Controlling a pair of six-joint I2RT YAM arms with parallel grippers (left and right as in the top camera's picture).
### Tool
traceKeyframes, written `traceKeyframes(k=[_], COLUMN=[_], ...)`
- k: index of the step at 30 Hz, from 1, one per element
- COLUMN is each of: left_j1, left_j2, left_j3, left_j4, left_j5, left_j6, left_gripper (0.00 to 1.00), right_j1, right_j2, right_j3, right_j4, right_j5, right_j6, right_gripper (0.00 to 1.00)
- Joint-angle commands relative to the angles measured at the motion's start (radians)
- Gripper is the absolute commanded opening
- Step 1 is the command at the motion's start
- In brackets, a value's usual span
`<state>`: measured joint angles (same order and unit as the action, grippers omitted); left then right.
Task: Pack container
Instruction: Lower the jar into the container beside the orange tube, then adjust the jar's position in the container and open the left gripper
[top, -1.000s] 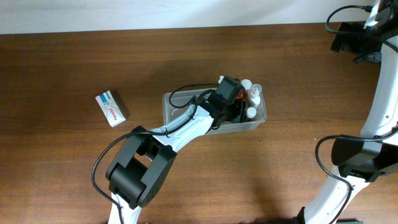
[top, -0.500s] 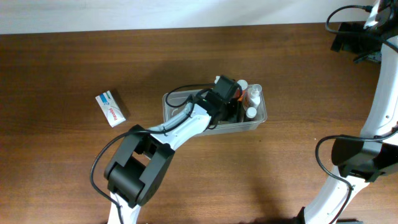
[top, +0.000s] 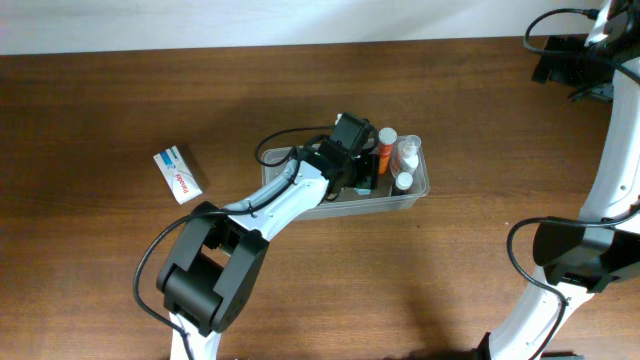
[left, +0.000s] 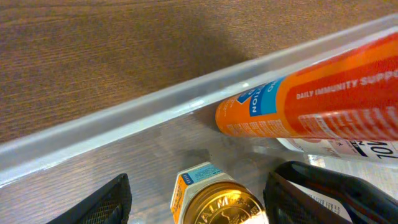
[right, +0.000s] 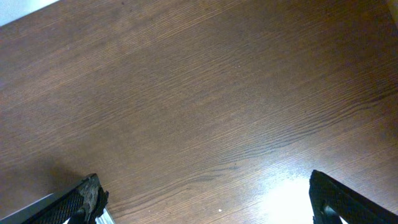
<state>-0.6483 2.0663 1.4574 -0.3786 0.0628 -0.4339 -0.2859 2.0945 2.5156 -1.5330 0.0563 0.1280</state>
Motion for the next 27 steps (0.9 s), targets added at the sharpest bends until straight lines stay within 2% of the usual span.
traceKeyframes(k=[1,9,17,27], left_j1=[0.003,0.003,0.003,0.000], left_j2=[-0.055,-0.104,-0.109,-0.082], left_j3=[0.012,0.012,0.011,0.011], left_j4=[-0.004,-0.056,-0.174,-0.176], left_j5=[-0.011,-0.101,-0.168,-0.165], left_j6=[0.033,0.039,0.039,0.039], left_gripper=[0.68,0.67,0.45,0.41], right_j1=[-0.003,-0.003,-0.003,-0.003], right_j2=[-0.024,-0.024,-0.024,-0.024], right_j3=[0.018,0.018,0.018,0.018], right_j4=[0.003,0.003,0.003,0.003], right_j5=[0.008,0.008,0.008,0.008], right_j6=[0.004,0.004,0.004,0.004], right_gripper=[0.99,0.98,0.98,0.98])
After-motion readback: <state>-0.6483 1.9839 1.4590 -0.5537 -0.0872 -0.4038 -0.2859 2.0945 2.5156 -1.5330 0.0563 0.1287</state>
